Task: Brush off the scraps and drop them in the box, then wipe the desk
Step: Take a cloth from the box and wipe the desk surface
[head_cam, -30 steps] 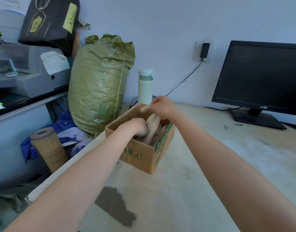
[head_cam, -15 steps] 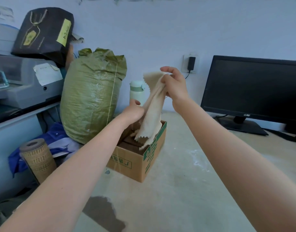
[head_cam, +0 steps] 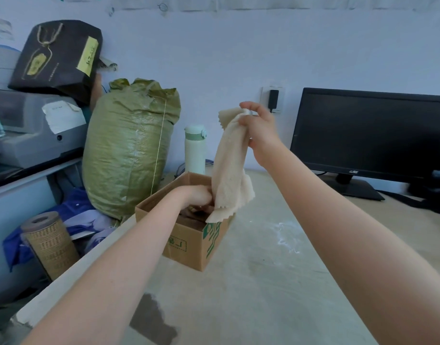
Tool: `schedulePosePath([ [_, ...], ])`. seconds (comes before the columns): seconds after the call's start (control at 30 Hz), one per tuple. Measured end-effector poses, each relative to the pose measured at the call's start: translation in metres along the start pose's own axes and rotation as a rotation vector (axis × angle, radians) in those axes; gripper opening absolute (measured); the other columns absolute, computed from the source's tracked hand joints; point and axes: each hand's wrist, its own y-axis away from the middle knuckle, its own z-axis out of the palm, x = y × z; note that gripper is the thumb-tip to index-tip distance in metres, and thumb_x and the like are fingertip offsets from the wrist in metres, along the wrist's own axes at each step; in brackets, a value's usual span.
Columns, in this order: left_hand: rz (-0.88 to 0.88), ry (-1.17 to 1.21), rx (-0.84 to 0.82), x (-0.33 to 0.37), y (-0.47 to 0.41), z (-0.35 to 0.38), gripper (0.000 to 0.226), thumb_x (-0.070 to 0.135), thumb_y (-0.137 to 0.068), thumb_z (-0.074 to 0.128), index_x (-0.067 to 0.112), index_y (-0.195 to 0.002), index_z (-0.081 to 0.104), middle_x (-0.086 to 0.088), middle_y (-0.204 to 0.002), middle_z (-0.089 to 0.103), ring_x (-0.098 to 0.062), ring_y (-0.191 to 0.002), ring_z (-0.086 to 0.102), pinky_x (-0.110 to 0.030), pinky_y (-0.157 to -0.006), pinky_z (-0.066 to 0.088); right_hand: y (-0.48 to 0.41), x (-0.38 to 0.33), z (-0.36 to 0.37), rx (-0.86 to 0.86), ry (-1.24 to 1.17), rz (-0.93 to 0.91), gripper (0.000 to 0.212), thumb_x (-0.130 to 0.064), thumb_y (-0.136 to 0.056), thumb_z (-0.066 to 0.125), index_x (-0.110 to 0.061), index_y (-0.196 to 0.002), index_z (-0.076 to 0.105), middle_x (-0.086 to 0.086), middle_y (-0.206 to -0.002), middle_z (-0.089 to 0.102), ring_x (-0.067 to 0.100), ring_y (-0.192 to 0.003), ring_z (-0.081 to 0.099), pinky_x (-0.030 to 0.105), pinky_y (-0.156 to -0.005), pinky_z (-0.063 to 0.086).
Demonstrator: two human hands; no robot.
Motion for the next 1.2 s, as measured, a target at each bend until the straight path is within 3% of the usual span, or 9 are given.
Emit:
schedulePosePath([
  [0.13,-0.167,0.239,-0.035,-0.005,0.000,0.004,0.017,0.013,-0.089,0.038,0.011,-0.084,0.054,-0.005,-0.073,0.056,-0.019,-0.066,0.053,-0.031,-0.062,0.046,0.004,0.013,-0.001,0.020,0.047,0.034,0.031,0.002,-0.084,0.044,-0.022,-0.099,0.057,0.003,-0.101,0.056,0.017,-0.091,0.055,0.033,-0.085,0.049],
  [0.27,-0.030,-0.112,-0.007,-0.006,-0.002,0.002,0.021,0.000,-0.088,0.042,0.010,-0.099,0.058,-0.010,-0.070,0.060,-0.018,-0.056,0.053,-0.028,-0.055,0.045,0.005,0.027,-0.003,0.059,0.083,0.081,0.034,0.001,-0.083,0.038,-0.024,-0.096,0.057,-0.002,-0.092,0.057,0.019,-0.090,0.055,0.030,-0.073,0.048],
  [0.37,-0.020,-0.294,0.031,-0.015,-0.004,-0.001,0.017,0.004,-0.089,0.047,0.016,-0.093,0.059,-0.010,-0.066,0.060,-0.019,-0.052,0.051,-0.026,-0.050,0.043,0.005,0.035,-0.002,0.078,0.113,0.094,0.035,0.001,-0.083,0.037,-0.024,-0.095,0.058,-0.003,-0.096,0.055,0.019,-0.094,0.053,0.032,-0.083,0.047],
  [0.6,-0.087,-0.452,0.048,-0.031,-0.008,0.005,0.030,0.002,-0.089,0.048,0.005,-0.117,0.059,-0.012,-0.099,0.059,-0.020,-0.066,0.052,-0.030,-0.060,0.045,0.010,0.046,0.002,0.025,0.148,0.117,0.032,0.002,-0.084,0.039,-0.020,-0.098,0.058,0.004,-0.106,0.056,0.016,-0.092,0.053,0.028,-0.086,0.046],
  [0.7,-0.127,-0.527,0.084,-0.032,-0.007,0.003,0.036,-0.002,-0.084,0.052,0.002,-0.120,0.058,-0.017,-0.115,0.060,-0.031,-0.099,0.061,-0.036,-0.081,0.051,0.012,0.050,0.006,-0.010,0.152,0.126,0.033,0.002,-0.085,0.040,-0.016,-0.104,0.060,0.007,-0.103,0.056,0.014,-0.083,0.054,0.025,-0.079,0.047],
  [0.8,-0.159,-0.537,0.070,-0.037,-0.011,0.003,0.034,0.007,-0.087,0.053,0.000,-0.119,0.057,-0.015,-0.102,0.061,-0.029,-0.095,0.060,-0.036,-0.080,0.048,0.014,0.054,0.009,-0.020,0.173,0.131,0.036,0.001,-0.086,0.041,-0.011,-0.113,0.060,0.005,-0.099,0.054,0.009,-0.074,0.051,0.018,-0.067,0.044],
  [1.0,-0.175,-0.658,0.156,-0.039,-0.016,0.003,0.037,0.009,-0.089,0.053,0.003,-0.126,0.052,-0.015,-0.124,0.058,-0.028,-0.109,0.057,-0.032,-0.088,0.047,0.014,0.056,0.008,-0.022,0.203,0.140,0.034,-0.001,-0.086,0.043,-0.013,-0.112,0.061,0.002,-0.094,0.053,0.009,-0.073,0.049,0.017,-0.064,0.042],
  [1.13,0.182,-0.262,0.335,-0.023,-0.019,-0.007,0.035,0.006,-0.080,0.054,0.011,-0.115,0.056,-0.007,-0.109,0.062,-0.024,-0.100,0.058,-0.026,-0.070,0.047,0.011,0.046,0.001,-0.047,0.162,0.106,0.027,-0.001,-0.085,0.048,-0.018,-0.100,0.060,-0.005,-0.082,0.053,0.006,-0.070,0.051,0.016,-0.061,0.044],
  [1.2,0.288,0.121,0.186,-0.004,-0.010,-0.010,0.063,0.012,-0.071,0.060,0.023,-0.130,0.042,-0.004,-0.113,0.058,-0.022,-0.106,0.054,-0.025,-0.074,0.043,0.010,0.037,-0.003,-0.050,0.106,0.112,0.025,0.000,-0.084,0.049,-0.020,-0.094,0.060,-0.003,-0.085,0.055,0.009,-0.072,0.054,0.021,-0.069,0.047],
])
